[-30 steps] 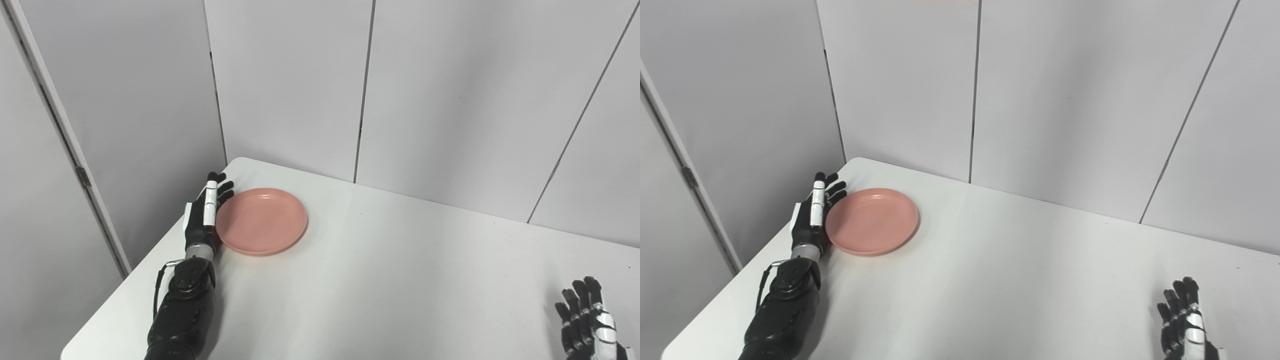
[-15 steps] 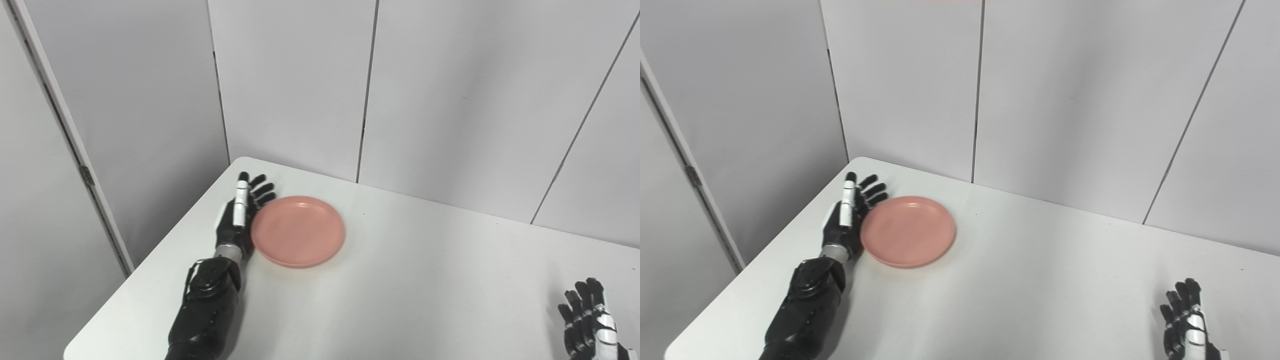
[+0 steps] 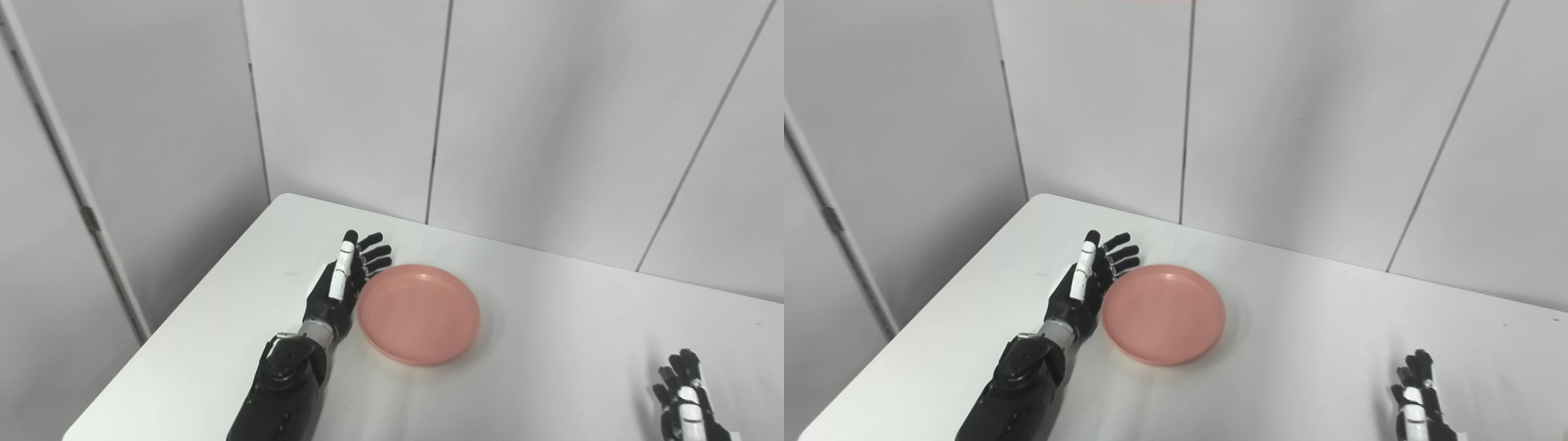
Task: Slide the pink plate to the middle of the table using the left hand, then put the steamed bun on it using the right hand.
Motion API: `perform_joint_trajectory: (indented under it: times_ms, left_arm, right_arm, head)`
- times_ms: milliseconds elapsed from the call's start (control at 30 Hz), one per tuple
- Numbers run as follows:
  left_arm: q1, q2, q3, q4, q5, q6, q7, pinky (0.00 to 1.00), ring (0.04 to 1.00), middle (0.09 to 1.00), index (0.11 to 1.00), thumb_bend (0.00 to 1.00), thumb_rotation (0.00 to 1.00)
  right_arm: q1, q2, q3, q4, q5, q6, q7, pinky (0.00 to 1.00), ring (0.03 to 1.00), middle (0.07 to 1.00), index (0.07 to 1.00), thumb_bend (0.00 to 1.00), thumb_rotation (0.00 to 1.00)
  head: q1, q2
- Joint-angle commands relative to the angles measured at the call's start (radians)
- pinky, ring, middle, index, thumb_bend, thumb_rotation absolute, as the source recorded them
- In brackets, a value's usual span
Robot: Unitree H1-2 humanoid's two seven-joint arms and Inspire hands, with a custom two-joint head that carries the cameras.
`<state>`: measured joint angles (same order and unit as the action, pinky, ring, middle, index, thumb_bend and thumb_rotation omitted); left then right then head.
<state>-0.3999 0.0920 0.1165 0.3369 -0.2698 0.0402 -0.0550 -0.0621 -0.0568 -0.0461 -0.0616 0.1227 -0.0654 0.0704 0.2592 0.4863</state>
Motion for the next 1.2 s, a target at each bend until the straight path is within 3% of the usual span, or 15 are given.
perform_joint_trajectory:
  times_ms: [0, 167, 367, 600, 900, 1033, 1167]
  left_arm:
    - [0.000, -0.012, -0.014, -0.053, 0.001, 0.034, -0.016, 0.81, 0.827, 0.808, 0.800, 0.76, 1.00]
    - [0.039, -0.048, -0.038, -0.080, -0.002, -0.003, -0.048, 0.82, 0.826, 0.810, 0.800, 0.75, 1.00]
    - [0.094, -0.111, -0.052, -0.095, 0.001, -0.117, -0.073, 0.82, 0.838, 0.829, 0.821, 0.72, 1.00]
    - [0.159, -0.145, -0.088, -0.183, 0.021, -0.076, -0.077, 0.91, 0.886, 0.874, 0.853, 0.71, 1.00]
    - [0.203, -0.139, -0.152, -0.227, 0.069, -0.073, -0.084, 1.00, 0.996, 0.995, 0.994, 0.70, 1.00]
    - [0.218, -0.138, -0.177, -0.254, 0.096, -0.059, -0.084, 1.00, 1.000, 1.000, 1.000, 0.65, 1.00]
    - [0.213, -0.138, -0.191, -0.239, 0.113, -0.072, -0.087, 1.00, 1.000, 1.000, 1.000, 0.67, 1.00]
  right_arm:
    - [-0.003, 0.018, 0.008, -0.039, -0.022, -0.002, -0.016, 1.00, 0.990, 1.000, 1.000, 0.48, 0.86]
    - [-0.003, 0.049, 0.021, -0.039, -0.048, 0.000, -0.041, 0.98, 0.958, 0.979, 0.984, 0.48, 0.79]
    - [-0.011, 0.071, 0.044, -0.026, -0.096, -0.008, -0.062, 0.96, 0.938, 0.962, 0.966, 0.50, 0.78]
    - [-0.027, 0.095, 0.069, -0.024, -0.135, -0.002, -0.081, 0.99, 0.947, 0.966, 0.970, 0.52, 0.79]
    - [-0.058, 0.099, 0.078, -0.026, -0.174, 0.026, -0.101, 1.00, 0.955, 0.967, 0.975, 0.56, 0.81]
    - [-0.071, 0.101, 0.069, -0.027, -0.182, 0.034, -0.111, 0.97, 0.944, 0.959, 0.967, 0.55, 0.80]
    - [-0.088, 0.091, 0.056, -0.018, -0.186, 0.028, -0.118, 0.96, 0.943, 0.962, 0.968, 0.56, 0.81]
  head:
    - [-0.040, 0.014]
    - [-0.158, 0.040]
    - [-0.261, 0.067]
    - [-0.382, 0.121]
    - [-0.473, 0.188]
    - [-0.485, 0.195]
    - [-0.490, 0.185]
